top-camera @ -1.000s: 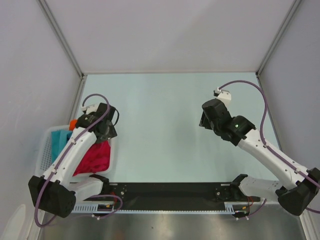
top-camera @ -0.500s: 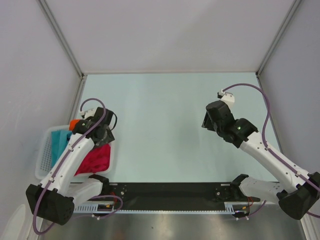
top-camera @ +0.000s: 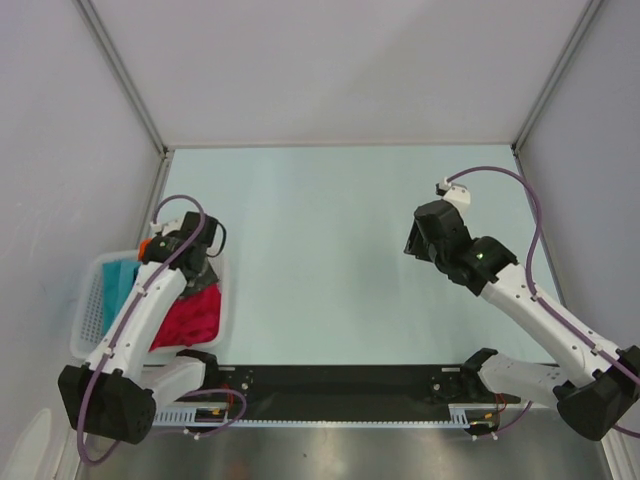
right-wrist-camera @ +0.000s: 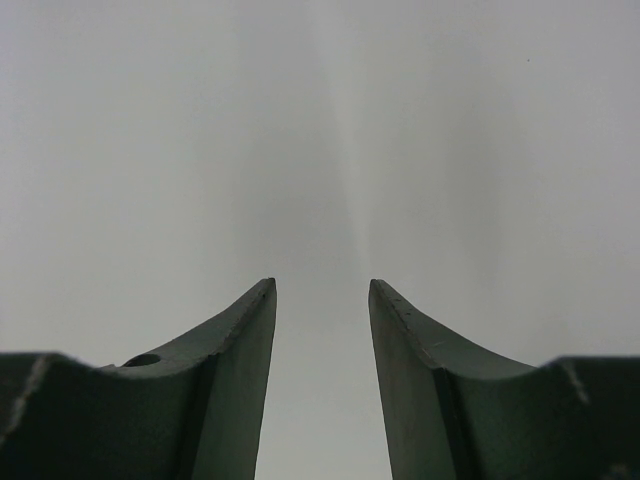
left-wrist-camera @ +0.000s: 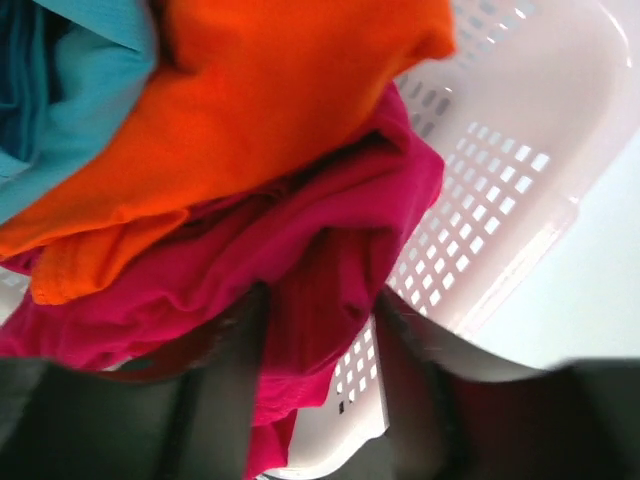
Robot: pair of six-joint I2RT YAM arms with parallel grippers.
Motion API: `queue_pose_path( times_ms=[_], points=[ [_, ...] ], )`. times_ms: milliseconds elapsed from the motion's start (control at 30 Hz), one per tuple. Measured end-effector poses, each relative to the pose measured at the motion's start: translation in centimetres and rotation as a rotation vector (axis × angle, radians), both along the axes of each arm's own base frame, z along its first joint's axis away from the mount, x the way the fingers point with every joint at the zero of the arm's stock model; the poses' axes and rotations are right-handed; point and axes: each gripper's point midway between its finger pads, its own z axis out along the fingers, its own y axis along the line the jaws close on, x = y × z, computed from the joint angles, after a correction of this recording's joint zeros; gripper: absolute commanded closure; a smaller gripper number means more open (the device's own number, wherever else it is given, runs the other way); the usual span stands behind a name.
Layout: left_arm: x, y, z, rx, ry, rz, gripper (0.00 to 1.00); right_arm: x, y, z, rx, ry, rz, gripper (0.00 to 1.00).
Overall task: Fold and stack the t-shirts
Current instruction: Grab crumpled tshirt from bin with the left arm
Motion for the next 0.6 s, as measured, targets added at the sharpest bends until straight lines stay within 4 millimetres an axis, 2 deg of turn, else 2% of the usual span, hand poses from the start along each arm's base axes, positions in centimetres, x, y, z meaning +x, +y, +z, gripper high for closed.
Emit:
queue_pose_path(
  times_ms=[200,400,500,600],
  points=[
    [-0.1,1.9,0.9,-0.082,-0.062,0.092,1.0,0.1,-0.8,0.5,0.009,-0.014,-0.016,0.52],
    [0.1,1.5,1.1,-0.115,-0.062,0.057,1.0,0.2,-1.1,0.1,0.019,-0.012,-0.018,0.52],
    [1.2,1.3,3.5,-0.124,-0.117,0.017,1.0,0.1,-1.0,-0.4,0.024,-0.002,-0.01,0.52],
    [2.8,0.8,7.6,-0.142,-0.218,-0.041,1.0,0.1,-0.7,-0.5,0.035,0.002,0.001,0.52]
  ],
)
